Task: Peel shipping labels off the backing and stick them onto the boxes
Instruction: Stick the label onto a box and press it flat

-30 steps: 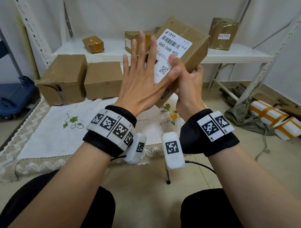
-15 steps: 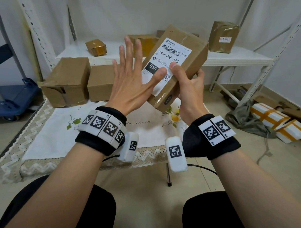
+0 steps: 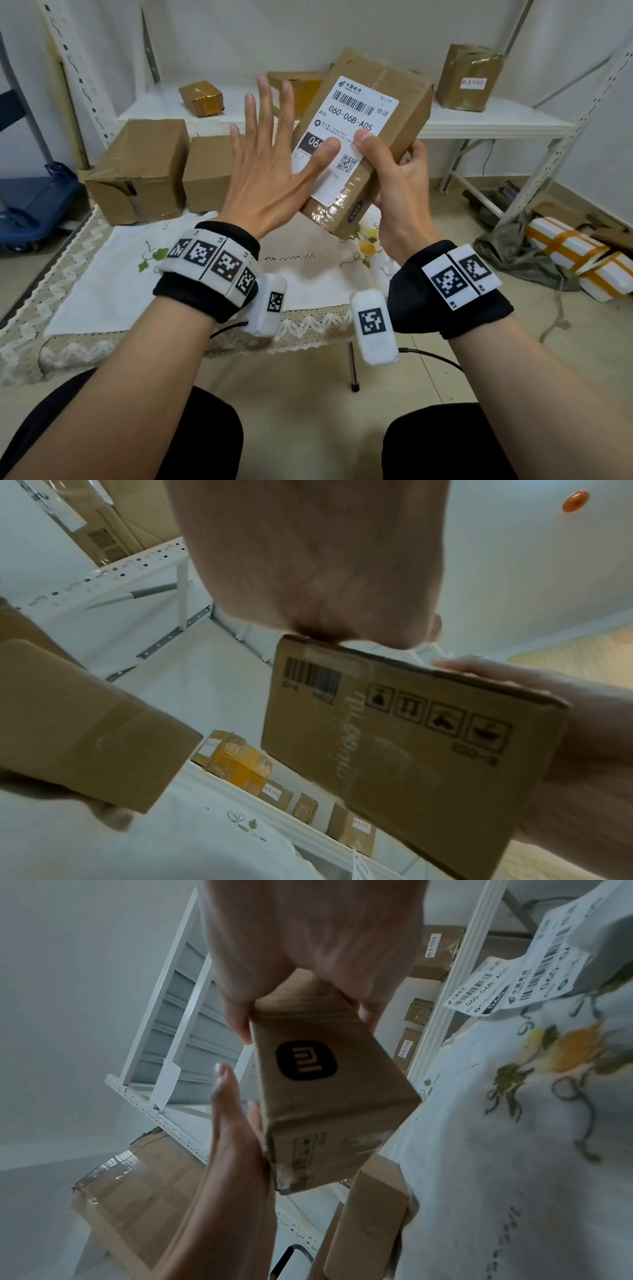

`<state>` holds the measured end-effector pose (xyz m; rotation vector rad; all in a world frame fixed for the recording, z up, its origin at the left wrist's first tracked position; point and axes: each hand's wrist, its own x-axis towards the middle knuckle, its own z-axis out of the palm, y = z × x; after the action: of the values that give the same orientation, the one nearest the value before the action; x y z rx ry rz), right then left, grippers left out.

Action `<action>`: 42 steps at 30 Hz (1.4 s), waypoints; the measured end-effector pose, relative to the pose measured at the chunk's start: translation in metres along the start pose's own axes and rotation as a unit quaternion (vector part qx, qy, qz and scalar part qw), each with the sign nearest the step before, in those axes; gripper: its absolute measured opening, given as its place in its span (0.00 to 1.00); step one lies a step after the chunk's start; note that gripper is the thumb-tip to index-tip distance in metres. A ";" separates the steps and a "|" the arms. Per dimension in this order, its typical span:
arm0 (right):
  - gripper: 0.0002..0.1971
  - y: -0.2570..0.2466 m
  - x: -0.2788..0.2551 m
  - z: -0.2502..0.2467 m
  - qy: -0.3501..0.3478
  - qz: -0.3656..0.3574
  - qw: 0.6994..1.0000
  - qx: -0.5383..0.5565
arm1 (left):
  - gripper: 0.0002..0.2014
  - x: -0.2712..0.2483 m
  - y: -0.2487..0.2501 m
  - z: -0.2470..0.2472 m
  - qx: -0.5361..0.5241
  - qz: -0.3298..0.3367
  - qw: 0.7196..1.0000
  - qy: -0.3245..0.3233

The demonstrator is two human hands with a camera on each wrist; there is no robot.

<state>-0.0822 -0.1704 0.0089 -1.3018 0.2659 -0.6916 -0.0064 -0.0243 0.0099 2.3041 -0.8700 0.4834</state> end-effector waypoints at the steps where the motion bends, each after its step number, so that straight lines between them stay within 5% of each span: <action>1: 0.42 0.000 0.000 0.000 0.002 0.001 1.000 -0.001 | 0.51 0.000 -0.002 -0.001 -0.004 -0.002 1.000 -0.001; 11: 0.48 0.007 0.007 0.002 0.049 0.009 0.998 0.026 | 0.52 -0.011 0.036 0.015 0.020 0.075 0.996 -0.052; 26: 0.47 0.011 0.010 0.000 0.056 0.002 0.998 0.005 | 0.50 -0.003 0.006 0.014 -0.020 0.004 1.000 -0.022; 34: 0.49 0.012 0.010 0.003 0.061 0.004 0.998 0.018 | 0.53 -0.007 0.031 0.014 0.003 0.059 0.997 -0.039; 42: 0.45 0.007 0.006 0.002 0.026 -0.004 1.000 -0.003 | 0.52 -0.004 0.020 0.012 -0.013 0.034 0.999 -0.025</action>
<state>-0.0740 -0.1714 0.0038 -1.2929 0.3059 -0.7326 -0.0216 -0.0421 0.0077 2.2779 -0.9768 0.4423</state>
